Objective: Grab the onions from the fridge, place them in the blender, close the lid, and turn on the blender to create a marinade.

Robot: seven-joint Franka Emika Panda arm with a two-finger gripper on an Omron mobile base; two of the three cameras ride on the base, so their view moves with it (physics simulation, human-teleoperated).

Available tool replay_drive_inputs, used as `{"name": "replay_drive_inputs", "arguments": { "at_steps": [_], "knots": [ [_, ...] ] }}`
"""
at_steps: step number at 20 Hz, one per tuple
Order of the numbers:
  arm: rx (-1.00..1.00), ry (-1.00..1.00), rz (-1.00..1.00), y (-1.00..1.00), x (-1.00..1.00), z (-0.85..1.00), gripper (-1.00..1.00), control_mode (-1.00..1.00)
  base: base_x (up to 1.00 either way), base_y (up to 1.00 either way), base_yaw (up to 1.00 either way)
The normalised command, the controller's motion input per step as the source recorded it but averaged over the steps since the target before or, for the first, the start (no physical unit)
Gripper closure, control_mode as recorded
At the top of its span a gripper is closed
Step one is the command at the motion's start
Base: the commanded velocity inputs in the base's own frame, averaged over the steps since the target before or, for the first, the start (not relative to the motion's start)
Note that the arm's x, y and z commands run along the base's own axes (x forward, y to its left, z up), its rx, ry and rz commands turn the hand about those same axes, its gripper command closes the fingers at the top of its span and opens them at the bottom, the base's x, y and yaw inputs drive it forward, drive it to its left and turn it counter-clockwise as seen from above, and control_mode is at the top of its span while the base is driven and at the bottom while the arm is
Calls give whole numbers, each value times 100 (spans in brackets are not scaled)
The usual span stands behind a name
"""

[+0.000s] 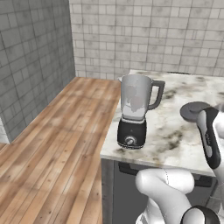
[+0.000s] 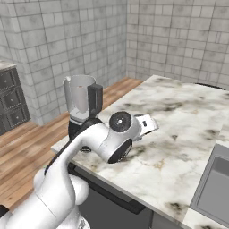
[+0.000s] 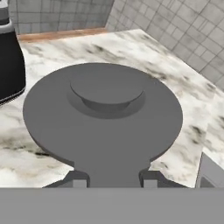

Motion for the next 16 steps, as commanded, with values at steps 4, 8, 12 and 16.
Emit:
{"name": "replay_drive_inputs", "arguments": {
  "at_steps": [4, 8, 12, 16],
  "knots": [
    [0, 1, 0, 0, 0, 99, 100, -100, 0, 0, 0],
    [5, 0, 0, 13, 0, 94, 100, -100, 0, 0, 0],
    [11, -1, 0, 20, 0, 81, 100, -100, 0, 0, 0],
    [14, -5, 0, 30, 1, 69, 100, -100, 0, 0, 0]
  ]
}}
